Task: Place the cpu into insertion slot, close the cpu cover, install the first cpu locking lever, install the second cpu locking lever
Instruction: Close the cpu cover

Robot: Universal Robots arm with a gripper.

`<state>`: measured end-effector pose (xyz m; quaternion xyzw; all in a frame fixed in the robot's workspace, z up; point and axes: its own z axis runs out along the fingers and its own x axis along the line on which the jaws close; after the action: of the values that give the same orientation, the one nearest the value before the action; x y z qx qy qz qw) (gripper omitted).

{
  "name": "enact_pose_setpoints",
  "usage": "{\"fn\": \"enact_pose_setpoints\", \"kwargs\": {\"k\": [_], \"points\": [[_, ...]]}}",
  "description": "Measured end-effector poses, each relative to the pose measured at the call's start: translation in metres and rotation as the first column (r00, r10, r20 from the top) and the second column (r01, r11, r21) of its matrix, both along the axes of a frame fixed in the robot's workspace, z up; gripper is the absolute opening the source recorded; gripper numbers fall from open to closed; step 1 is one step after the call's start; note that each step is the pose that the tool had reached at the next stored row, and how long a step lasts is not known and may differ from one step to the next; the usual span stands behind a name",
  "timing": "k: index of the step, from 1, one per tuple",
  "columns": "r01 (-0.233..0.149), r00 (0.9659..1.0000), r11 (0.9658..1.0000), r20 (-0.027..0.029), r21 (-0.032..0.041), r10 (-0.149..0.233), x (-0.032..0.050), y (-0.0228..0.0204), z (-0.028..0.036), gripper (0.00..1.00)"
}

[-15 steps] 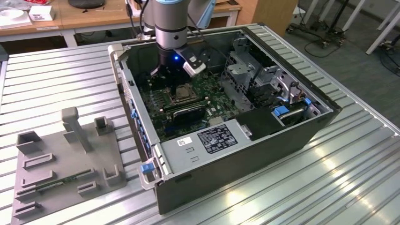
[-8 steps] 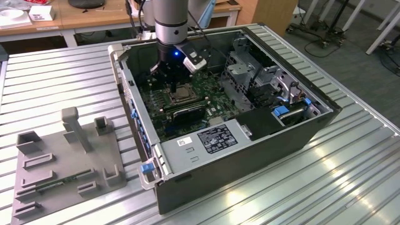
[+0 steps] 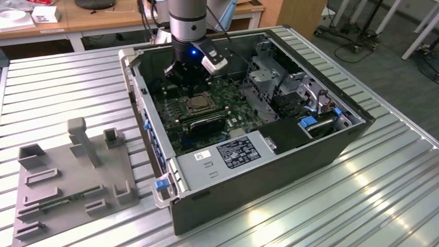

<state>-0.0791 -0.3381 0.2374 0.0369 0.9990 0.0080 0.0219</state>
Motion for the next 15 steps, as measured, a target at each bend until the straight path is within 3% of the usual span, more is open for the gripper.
{"fn": "enact_pose_setpoints", "kwargs": {"k": [3, 15], "points": [[0.000, 1.0000, 1.0000, 0.0000, 0.0000, 0.000, 0.0000, 0.0000, 0.0026, 0.11], [0.000, 1.0000, 1.0000, 0.0000, 0.0000, 0.000, 0.0030, 0.0000, 0.0028, 0.11]]}}
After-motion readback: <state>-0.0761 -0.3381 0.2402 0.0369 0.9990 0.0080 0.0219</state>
